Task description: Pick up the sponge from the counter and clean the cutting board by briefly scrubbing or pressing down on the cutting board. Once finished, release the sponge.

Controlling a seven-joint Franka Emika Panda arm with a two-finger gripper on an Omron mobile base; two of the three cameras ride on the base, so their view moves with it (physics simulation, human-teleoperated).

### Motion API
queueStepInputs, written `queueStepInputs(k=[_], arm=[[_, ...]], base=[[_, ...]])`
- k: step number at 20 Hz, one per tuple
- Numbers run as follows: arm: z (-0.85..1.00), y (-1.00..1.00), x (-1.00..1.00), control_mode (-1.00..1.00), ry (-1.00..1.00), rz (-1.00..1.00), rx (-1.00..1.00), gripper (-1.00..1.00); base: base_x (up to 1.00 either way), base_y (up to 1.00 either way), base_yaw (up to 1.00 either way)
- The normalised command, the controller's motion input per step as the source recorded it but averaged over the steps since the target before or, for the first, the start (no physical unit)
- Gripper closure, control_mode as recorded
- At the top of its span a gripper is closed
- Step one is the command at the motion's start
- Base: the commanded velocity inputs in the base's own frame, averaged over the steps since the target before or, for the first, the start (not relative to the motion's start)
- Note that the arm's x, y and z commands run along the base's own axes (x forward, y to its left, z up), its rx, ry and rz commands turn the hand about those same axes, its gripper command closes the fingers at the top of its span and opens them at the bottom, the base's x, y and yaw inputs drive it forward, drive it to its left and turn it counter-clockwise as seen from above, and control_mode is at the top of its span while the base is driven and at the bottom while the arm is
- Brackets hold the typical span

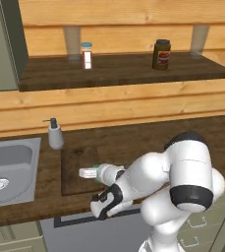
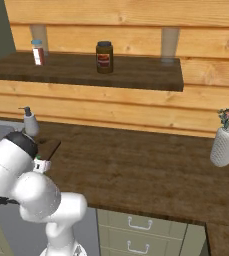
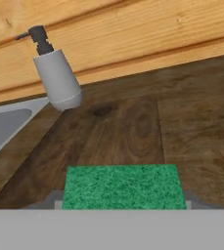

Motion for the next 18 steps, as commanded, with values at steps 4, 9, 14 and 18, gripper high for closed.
queueStepInputs(k=[4, 9, 14, 18], arm=[[1.00, -0.05, 0.00, -1.00, -0.03, 0.03, 0.10, 1.00], [1.00, 0.00, 0.00, -1.00, 0.02, -0.04, 0.03, 1.00], [0.89, 0.00, 0.01, -1.00, 0.34, -0.02, 0.00, 1.00], [0.31, 0.02, 0.04, -1.00, 0.48, 0.00, -0.08, 1.00]], base=[[0.00, 0.00, 0.00], [0.00, 0.00, 0.00], [0.00, 0.00, 0.00], [0.00, 0.00, 0.00]])
